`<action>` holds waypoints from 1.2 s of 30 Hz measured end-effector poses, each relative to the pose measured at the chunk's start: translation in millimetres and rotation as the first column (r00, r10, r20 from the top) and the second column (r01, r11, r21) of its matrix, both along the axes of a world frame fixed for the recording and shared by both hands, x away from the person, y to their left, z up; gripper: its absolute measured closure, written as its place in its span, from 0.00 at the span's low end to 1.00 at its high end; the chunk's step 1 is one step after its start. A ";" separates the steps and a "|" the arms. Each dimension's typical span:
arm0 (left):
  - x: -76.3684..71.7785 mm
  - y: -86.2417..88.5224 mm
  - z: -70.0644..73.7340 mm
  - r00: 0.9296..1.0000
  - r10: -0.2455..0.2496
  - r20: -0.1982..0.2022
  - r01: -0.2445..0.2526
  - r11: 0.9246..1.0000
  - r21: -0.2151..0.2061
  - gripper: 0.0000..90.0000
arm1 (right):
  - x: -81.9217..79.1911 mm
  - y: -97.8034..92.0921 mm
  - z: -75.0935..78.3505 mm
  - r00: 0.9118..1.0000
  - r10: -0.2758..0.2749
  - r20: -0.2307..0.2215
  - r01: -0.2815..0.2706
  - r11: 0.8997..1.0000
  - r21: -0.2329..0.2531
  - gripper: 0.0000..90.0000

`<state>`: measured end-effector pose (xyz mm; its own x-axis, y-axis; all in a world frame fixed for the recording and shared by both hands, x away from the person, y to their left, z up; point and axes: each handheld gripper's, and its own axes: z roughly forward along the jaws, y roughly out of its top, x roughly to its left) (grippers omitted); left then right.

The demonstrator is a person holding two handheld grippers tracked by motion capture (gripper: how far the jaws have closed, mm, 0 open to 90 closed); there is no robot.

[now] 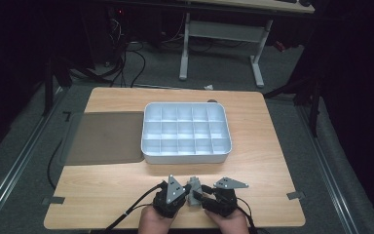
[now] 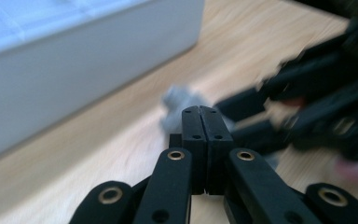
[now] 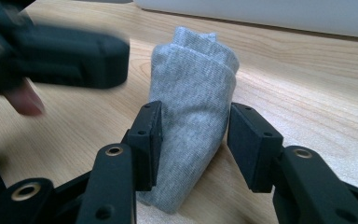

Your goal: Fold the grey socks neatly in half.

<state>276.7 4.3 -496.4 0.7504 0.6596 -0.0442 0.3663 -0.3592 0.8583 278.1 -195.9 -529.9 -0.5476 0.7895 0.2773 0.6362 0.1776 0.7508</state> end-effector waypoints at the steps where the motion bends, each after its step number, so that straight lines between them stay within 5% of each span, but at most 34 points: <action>1: 0.8 -3.0 2.5 1.000 -0.012 0.005 0.012 1.000 0.002 0.99 | -0.1 0.3 -0.1 1.000 0.001 -0.002 -0.001 1.000 -0.003 0.62; 4: 8.2 -16.4 1.1 0.999 -0.040 0.009 0.039 0.998 0.038 1.00 | -0.2 0.9 -0.4 1.000 0.002 -0.005 -0.002 1.000 -0.002 0.62; 6: 18.8 -16.8 -9.3 0.999 -0.014 -0.031 0.016 0.997 0.071 1.00 | 0.0 0.6 -0.6 1.000 0.004 -0.007 -0.004 1.000 -0.001 0.62; 9: 25.5 -7.5 -22.0 0.998 0.012 -0.067 -0.009 0.998 0.057 1.00 | 0.7 -0.1 -1.1 1.000 0.002 -0.014 -0.002 1.000 0.004 0.61; 21: 20.0 6.6 -25.2 0.997 0.006 -0.080 -0.004 1.000 0.024 1.00 | 8.7 1.2 -2.4 0.995 0.045 -0.092 -0.041 0.998 0.042 0.56; 32: 14.9 17.0 -23.8 0.997 0.010 -0.081 -0.009 1.000 0.016 0.94 | 10.4 9.9 0.9 0.991 0.099 -0.092 -0.098 0.995 0.021 0.64; 36: 17.5 22.3 -24.5 0.994 0.019 -0.111 -0.020 1.000 -0.005 0.90 | 13.0 10.9 1.3 0.989 0.108 -0.099 -0.106 0.994 0.023 0.64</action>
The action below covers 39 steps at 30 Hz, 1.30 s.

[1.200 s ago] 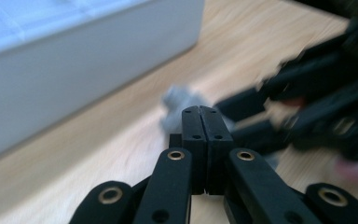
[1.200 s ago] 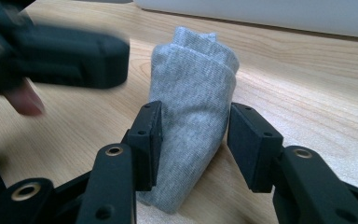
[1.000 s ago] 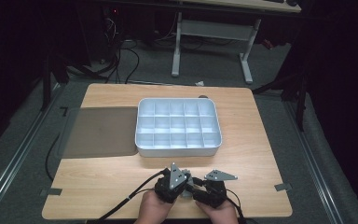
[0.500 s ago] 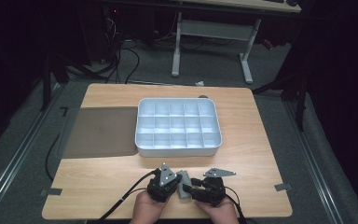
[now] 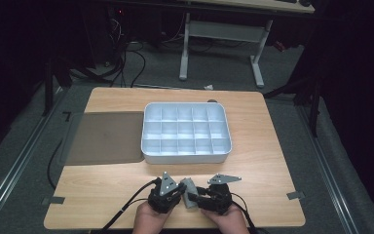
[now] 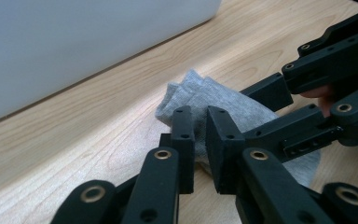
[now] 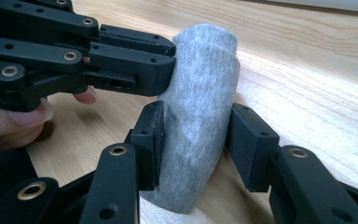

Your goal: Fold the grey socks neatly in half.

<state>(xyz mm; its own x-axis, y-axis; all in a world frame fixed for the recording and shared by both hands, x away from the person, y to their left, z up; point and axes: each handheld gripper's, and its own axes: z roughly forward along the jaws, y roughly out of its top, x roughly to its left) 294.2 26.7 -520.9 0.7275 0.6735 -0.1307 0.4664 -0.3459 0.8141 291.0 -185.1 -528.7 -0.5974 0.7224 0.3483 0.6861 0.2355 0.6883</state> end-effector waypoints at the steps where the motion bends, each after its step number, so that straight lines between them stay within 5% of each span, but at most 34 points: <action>1: 0.2 1.1 -0.2 1.000 0.002 -0.002 -0.002 1.000 -0.001 0.90 | 0.5 0.8 0.6 1.000 0.005 0.000 -0.005 1.000 -0.006 0.65; 20: 4.1 4.2 -7.5 1.000 0.012 -0.024 -0.011 0.999 0.033 0.92 | 10.4 6.7 1.9 0.998 0.057 -0.037 -0.058 0.998 -0.031 0.61; 23: 3.2 3.4 -6.9 1.000 0.013 -0.015 -0.013 0.999 0.034 0.92 | 11.7 7.8 2.8 0.997 0.070 -0.041 -0.072 0.997 -0.037 0.67; 31: -0.9 5.6 2.7 1.000 0.015 0.022 -0.016 0.998 0.061 0.88 | 4.4 6.3 8.8 0.997 0.064 0.040 -0.062 0.996 -0.069 0.79; 39: -8.8 12.2 17.7 0.995 0.057 0.081 -0.069 0.985 0.159 0.85 | 0.2 -12.1 15.6 0.996 0.016 0.089 -0.012 0.999 -0.049 0.79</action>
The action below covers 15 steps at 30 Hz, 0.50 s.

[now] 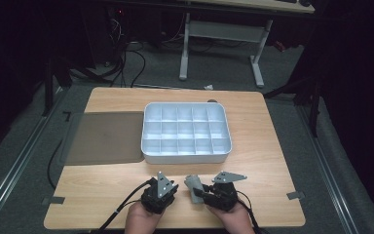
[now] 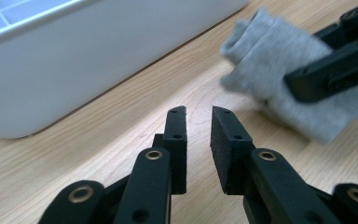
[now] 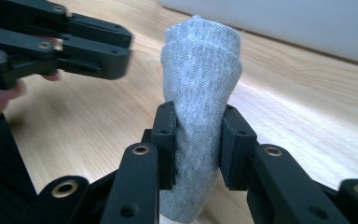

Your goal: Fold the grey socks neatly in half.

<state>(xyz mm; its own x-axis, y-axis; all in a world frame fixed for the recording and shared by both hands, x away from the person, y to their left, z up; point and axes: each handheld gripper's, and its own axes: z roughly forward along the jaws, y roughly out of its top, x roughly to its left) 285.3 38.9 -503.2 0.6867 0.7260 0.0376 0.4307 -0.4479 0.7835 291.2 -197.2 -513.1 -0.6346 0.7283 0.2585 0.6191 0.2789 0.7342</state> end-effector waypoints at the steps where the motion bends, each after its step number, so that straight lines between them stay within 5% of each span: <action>1: -1.0 1.6 0.5 1.000 0.005 0.002 -0.005 1.000 0.014 0.84 | -0.6 -2.1 0.8 1.000 -0.007 0.003 0.007 1.000 -0.002 0.79; 7: -5.7 12.0 -0.1 1.000 0.023 0.018 -0.023 0.998 0.052 0.82 | -1.8 -14.0 5.7 0.998 -0.027 0.050 0.028 1.000 -0.011 0.79; 15: -3.8 29.7 -1.1 0.999 0.039 0.030 -0.041 0.997 0.068 0.79 | -0.6 -20.5 10.5 0.995 -0.061 0.085 0.069 0.993 -0.092 0.79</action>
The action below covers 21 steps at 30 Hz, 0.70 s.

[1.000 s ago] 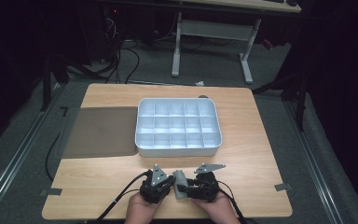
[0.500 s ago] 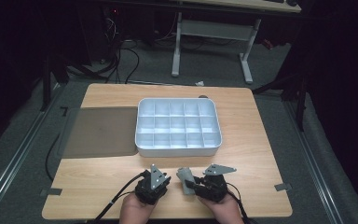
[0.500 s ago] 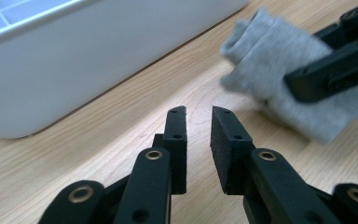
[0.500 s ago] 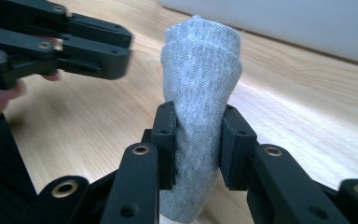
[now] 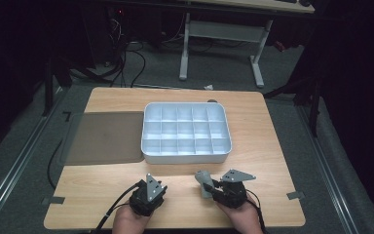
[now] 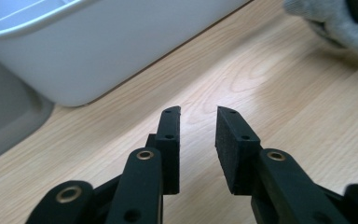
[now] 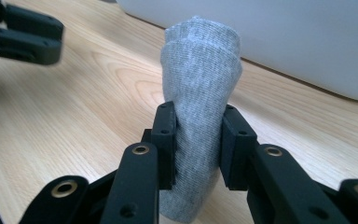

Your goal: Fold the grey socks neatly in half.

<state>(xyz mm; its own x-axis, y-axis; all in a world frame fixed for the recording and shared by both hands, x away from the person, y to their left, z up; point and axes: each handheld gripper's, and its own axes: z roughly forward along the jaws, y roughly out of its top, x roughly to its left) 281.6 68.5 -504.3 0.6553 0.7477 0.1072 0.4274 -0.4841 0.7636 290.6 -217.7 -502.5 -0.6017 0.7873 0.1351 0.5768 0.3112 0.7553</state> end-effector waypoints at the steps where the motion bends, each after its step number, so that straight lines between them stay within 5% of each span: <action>1: 0.5 2.6 -0.3 1.000 0.001 0.002 -0.001 1.000 0.002 0.78 | 0.2 -0.5 0.4 1.000 -0.002 0.000 0.002 1.000 -0.010 0.79; 7: 1.9 16.6 -6.4 1.000 0.009 -0.005 -0.009 1.000 0.002 0.77 | 0.0 -3.5 6.9 1.000 -0.028 -0.004 0.028 0.997 -0.075 0.79; 13: 4.6 34.7 -10.5 0.999 0.024 -0.027 -0.027 0.996 -0.088 0.71 | 3.1 -6.3 15.3 0.999 -0.033 -0.027 0.029 0.988 -0.155 0.79; 17: 6.6 48.8 -13.3 0.998 0.031 -0.053 -0.039 0.986 -0.161 0.69 | 6.6 -7.5 21.4 0.999 -0.024 -0.048 0.013 0.976 -0.218 0.80; 21: 6.9 56.8 -13.7 0.999 0.039 -0.036 -0.045 0.982 -0.182 0.64 | 13.7 -12.4 30.3 0.995 -0.031 -0.094 0.005 0.965 -0.261 0.80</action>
